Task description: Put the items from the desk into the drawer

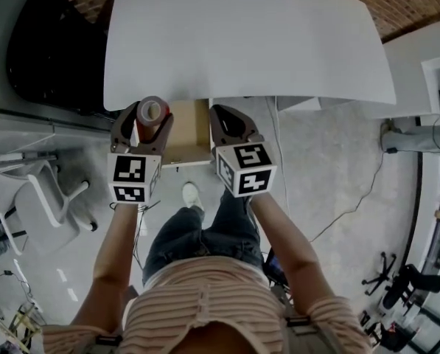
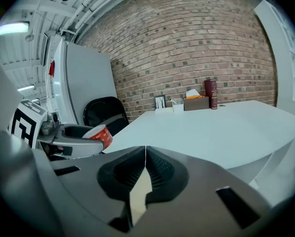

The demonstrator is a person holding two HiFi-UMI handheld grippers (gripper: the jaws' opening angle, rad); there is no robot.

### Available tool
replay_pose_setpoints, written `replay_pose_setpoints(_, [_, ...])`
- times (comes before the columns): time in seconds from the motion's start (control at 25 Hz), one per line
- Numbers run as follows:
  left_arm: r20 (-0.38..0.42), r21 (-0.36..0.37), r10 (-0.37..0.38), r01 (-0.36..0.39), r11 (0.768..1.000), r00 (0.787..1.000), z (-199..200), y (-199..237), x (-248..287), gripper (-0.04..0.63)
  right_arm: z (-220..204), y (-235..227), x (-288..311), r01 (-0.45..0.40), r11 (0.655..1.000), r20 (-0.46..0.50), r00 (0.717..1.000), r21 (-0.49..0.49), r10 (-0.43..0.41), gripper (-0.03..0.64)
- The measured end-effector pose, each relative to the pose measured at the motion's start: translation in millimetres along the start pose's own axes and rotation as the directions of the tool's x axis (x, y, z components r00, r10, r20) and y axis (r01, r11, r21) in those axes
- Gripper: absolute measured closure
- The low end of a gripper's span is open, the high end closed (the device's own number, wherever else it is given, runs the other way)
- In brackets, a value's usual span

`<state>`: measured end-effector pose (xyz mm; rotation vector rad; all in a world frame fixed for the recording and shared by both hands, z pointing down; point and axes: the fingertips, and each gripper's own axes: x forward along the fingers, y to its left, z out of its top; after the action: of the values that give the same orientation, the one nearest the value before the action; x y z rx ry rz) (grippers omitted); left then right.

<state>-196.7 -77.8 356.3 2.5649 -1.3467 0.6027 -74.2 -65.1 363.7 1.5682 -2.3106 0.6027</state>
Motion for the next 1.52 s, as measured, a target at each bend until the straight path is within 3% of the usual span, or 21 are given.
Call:
replay_pose_setpoints(0.24, [-0.018, 0.016, -0.069, 0.069, 0.997, 0.997, -22.9, -16.9, -18.9, 0.293, -25.1, 12.6, -21.2, 0.058, 0.998, -0.024, 0.998, 0.033, -0.057, 0.6])
replay_pose_setpoints(0.64, [-0.085, 0.037, -0.149, 0.153, 0.988, 0.985, -70.4, -50.6, -13.4, 0.293, -77.8, 1.8, -40.2, 0.085, 0.995, -0.115, 0.99, 0.06, -0.078, 0.6])
replay_pose_setpoints(1.08, [-0.176, 0.061, -0.142, 0.155, 0.986, 0.974, -127.6, -64.1, 28.6, 0.293, -141.2, -10.9, -8.3, 0.005, 0.999, -0.22, 0.976, 0.04, 0.004, 0.6])
replay_pose_setpoints(1.24, [-0.223, 0.063, -0.171, 0.189, 0.98, 0.96, -160.0, -68.8, 52.0, 0.293, -168.9, -21.1, 8.8, 0.006, 0.999, -0.249, 0.969, 0.042, 0.004, 0.6])
replay_pose_setpoints(1.36, [-0.257, 0.038, -0.195, 0.212, 0.977, 0.947, -183.9, -67.1, 70.6, 0.293, -185.3, -22.7, 21.7, 0.003, 0.999, -0.272, 0.962, 0.039, 0.008, 0.6])
replay_pose_setpoints(1.52, [-0.263, 0.015, -0.193, 0.204, 0.979, 0.945, -188.8, -59.8, 69.6, 0.293, -187.8, -5.9, 22.0, -0.012, 0.999, -0.288, 0.957, 0.033, 0.021, 0.6])
